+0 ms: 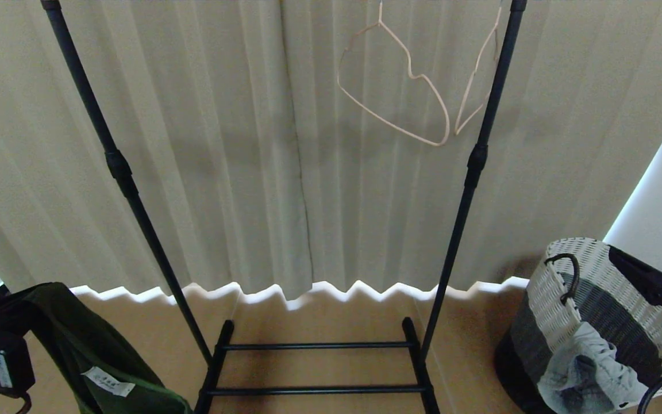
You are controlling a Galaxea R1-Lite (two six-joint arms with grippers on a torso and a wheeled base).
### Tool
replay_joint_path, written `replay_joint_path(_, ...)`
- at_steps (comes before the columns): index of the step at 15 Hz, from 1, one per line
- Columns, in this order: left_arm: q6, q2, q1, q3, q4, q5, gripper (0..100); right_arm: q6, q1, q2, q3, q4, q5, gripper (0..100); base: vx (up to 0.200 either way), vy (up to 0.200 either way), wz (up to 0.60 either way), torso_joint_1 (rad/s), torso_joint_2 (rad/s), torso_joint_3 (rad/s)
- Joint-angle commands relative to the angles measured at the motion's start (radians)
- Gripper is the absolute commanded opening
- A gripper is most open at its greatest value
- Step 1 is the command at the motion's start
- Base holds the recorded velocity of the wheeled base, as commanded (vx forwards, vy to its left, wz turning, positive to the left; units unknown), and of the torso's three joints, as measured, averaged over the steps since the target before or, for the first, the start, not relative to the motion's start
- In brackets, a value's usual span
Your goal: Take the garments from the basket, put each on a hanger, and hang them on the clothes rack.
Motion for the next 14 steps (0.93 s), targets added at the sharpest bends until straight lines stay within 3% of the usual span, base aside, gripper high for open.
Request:
replay_joint_path(1,0.001,0.002,0.001,0.012,-0.002,0.000,0,0.000,0.000,0.000,0.008,-0.003,0.000,100,0.000,0.000,0.00,0.036,-0.38,-0.344)
replay_joint_path(14,-0.004,-0.021,0.004,0.044,-0.004,0.001,0,-0.001,0.000,0.009,0.000,-0.003,-0.001,100,0.000,0.000,0.00,0.128,-0.48,-0.328)
